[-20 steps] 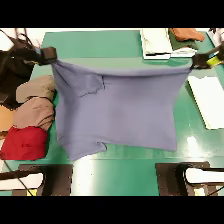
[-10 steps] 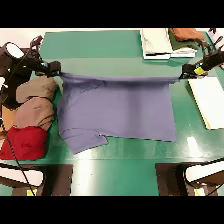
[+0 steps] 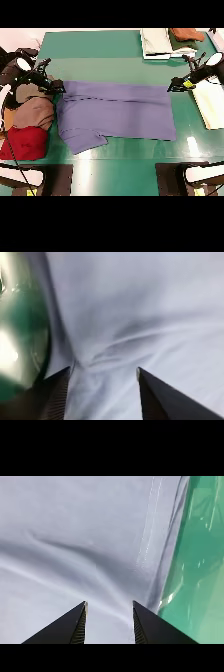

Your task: Fold the shirts.

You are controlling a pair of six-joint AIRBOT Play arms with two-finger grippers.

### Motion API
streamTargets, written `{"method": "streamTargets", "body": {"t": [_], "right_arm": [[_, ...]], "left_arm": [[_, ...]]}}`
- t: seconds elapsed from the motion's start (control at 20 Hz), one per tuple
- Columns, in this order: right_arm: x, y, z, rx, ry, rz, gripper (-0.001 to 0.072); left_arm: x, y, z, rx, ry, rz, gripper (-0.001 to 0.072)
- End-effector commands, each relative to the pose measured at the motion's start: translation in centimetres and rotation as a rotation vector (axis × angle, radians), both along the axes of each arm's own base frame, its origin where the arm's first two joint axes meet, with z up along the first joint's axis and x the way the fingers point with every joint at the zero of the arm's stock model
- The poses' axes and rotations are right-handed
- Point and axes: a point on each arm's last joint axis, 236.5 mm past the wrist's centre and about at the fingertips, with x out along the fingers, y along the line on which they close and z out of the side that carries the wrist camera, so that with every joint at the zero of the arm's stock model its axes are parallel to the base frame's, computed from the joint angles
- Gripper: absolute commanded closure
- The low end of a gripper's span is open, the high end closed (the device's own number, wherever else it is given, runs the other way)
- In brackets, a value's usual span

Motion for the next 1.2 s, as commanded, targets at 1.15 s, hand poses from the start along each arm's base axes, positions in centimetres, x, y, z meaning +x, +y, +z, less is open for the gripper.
{"method": "streamTargets", "body": {"t": [1.15], "right_arm": [[-10.3, 1.4, 7.7, 0.065, -0.179, -0.074, 0.0371]], "left_arm": [[-24.1, -6.6, -6.7, -0.303, 0.162, 0.304, 0.0228]]}}
